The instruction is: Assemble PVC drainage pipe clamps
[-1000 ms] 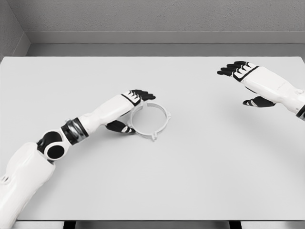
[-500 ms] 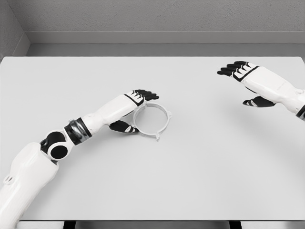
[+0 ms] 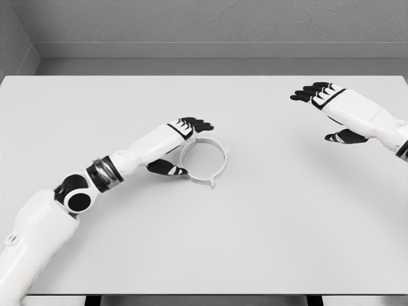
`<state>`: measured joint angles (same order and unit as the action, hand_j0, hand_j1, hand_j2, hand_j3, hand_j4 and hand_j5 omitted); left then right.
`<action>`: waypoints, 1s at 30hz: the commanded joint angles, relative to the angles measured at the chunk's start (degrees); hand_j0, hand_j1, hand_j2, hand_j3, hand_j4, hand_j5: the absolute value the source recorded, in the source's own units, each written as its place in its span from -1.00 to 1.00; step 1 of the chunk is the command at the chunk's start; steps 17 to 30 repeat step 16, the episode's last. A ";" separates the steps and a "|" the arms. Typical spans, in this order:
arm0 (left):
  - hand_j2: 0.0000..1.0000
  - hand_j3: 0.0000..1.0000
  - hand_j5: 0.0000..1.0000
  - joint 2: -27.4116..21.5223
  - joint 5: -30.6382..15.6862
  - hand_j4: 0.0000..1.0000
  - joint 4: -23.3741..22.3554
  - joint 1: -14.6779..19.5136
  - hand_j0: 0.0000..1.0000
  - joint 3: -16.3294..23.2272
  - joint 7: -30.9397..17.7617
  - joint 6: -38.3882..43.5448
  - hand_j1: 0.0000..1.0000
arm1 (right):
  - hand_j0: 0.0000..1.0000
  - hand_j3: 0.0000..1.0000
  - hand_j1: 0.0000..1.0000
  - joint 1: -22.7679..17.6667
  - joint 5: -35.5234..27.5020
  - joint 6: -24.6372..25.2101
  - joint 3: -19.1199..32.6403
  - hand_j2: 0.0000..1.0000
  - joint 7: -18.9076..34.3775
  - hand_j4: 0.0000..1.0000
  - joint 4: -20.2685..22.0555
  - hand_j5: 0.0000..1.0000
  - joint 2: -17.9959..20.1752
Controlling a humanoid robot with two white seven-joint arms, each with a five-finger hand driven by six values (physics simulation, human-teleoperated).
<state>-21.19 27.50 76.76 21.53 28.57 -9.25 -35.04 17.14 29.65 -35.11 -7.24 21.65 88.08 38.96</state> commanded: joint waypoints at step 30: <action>1.00 1.00 1.00 -21.18 -9.13 1.00 -1.44 -5.18 1.00 -17.23 0.46 0.04 1.00 | 1.00 1.00 1.00 -0.18 -0.39 0.11 -0.06 1.00 -0.12 1.00 1.40 1.00 0.07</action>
